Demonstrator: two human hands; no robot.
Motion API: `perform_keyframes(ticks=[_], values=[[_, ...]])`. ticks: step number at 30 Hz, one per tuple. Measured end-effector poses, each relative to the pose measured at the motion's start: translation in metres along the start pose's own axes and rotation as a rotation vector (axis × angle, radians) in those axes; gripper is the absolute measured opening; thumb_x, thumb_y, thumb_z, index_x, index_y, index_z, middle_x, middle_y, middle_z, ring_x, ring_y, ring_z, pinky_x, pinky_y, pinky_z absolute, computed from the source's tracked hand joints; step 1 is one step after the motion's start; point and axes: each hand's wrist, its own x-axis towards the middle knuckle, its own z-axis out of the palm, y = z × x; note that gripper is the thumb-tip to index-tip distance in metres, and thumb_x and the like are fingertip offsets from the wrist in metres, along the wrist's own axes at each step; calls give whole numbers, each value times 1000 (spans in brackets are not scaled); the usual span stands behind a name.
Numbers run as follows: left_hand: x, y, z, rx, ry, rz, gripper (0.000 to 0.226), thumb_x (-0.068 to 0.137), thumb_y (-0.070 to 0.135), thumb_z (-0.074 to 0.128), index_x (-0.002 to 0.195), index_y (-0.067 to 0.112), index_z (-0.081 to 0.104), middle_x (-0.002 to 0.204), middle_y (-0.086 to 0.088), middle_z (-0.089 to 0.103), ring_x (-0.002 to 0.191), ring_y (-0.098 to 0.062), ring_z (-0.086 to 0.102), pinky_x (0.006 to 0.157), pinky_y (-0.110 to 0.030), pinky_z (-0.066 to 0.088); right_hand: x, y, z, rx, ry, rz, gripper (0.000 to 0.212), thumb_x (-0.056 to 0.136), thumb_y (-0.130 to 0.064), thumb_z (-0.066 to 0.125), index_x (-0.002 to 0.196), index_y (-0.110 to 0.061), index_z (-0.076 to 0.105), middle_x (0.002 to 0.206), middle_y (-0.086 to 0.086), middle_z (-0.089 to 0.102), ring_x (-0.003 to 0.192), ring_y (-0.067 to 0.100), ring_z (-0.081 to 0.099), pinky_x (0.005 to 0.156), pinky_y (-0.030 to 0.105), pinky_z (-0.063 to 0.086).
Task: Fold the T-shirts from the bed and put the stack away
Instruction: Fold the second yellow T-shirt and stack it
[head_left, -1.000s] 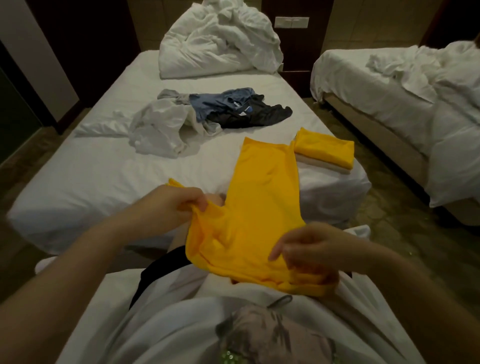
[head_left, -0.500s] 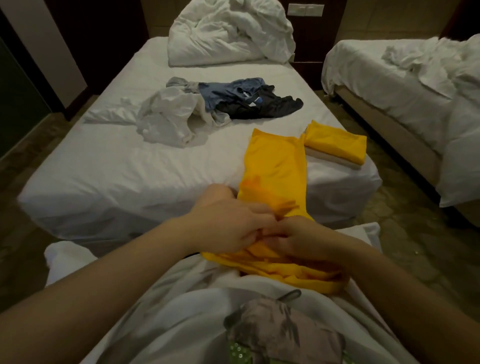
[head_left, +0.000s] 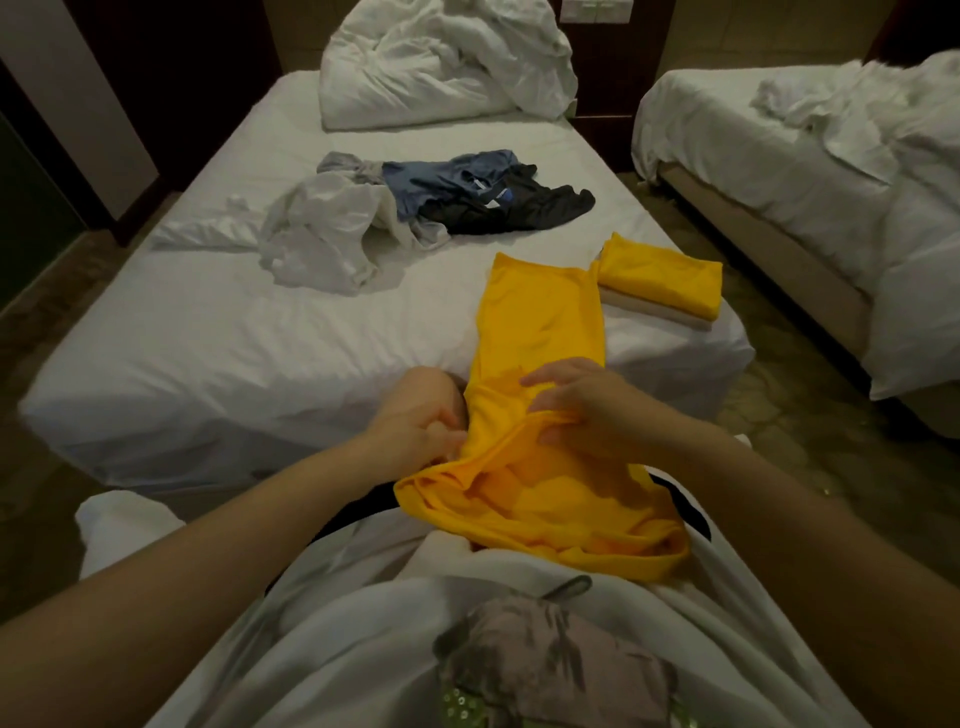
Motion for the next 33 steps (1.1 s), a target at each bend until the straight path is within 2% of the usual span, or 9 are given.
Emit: perform_keyframes(ticks=[3, 8, 14, 18, 23, 25, 27, 30, 33], values=[[40, -22, 4, 2, -37, -88, 34, 75, 40, 63, 102, 21, 67, 99, -6, 66, 99, -26, 62, 79, -28, 42, -10, 1, -4, -6, -59, 2, 27, 90, -22, 60, 117, -20, 64, 122, 5, 62, 113, 23, 54, 88, 30, 41], [-54, 57, -19, -862, -174, -164, 60, 62, 28, 78, 119, 28, 57, 129, 3, 47, 123, -22, 46, 102, -46, 42, -46, 2, 5, 183, -67, 5, 35, 88, -33, 62, 122, -25, 61, 127, -3, 60, 113, 14, 57, 93, 31, 48], [-72, 68, -35, -1230, -342, -206, 15, 83, 7, 64, 95, 16, 61, 99, -11, 61, 82, -22, 63, 63, -30, 55, -74, -19, 1, 671, -208, 71, 52, 61, -81, 56, 110, -63, 53, 129, -15, 55, 120, 6, 49, 100, 33, 45], [-83, 52, -32, -1344, -335, -129, 69, 38, 27, 94, 100, 18, 65, 94, -8, 69, 79, -19, 67, 62, -27, 57, -90, -27, -3, 774, -401, 46, 56, 70, -51, 70, 119, -63, 47, 136, -37, 32, 129, -12, 31, 105, 18, 34], [-67, 78, -34, -685, -89, 44, 28, 73, 31, 77, 84, 52, 64, 102, -1, 62, 116, -25, 55, 94, -33, 47, -92, -27, 18, 376, -224, -37, 53, 79, -35, 54, 130, -46, 44, 139, -30, 32, 133, -13, 20, 107, 11, 18], [-74, 72, -29, -449, -78, 201, 66, 49, 66, 76, 110, 43, 64, 122, -13, 53, 122, -33, 47, 103, -48, 38, -92, -28, 21, 401, -178, -48, 44, 79, -42, 51, 123, -48, 51, 134, -35, 38, 129, -17, 25, 104, 6, 19], [-80, 60, -20, -242, 46, 478, 43, 76, 51, 65, 118, 51, 54, 134, -9, 45, 124, -26, 45, 106, -39, 37, -93, -29, 19, 556, -140, 33, 25, 77, -46, 52, 98, -54, 61, 112, -36, 57, 111, -14, 48, 96, 10, 36], [-80, 45, -14, -336, 195, 607, 33, 95, 36, 47, 114, 14, 64, 129, -6, 51, 118, -20, 49, 105, -21, 33, -90, -27, 8, 792, -9, 217, 15, 68, -32, 54, 71, -19, 62, 62, -6, 62, 60, 2, 56, 63, 24, 45], [-79, 52, -38, -619, 194, 433, 44, 78, 57, 57, 116, 34, 63, 121, 23, 60, 114, 0, 54, 103, -26, 40, -84, -33, -17, 1004, 107, 283, 20, 59, -29, 56, 65, -11, 54, 47, -5, 54, 44, -1, 49, 50, 17, 39]])
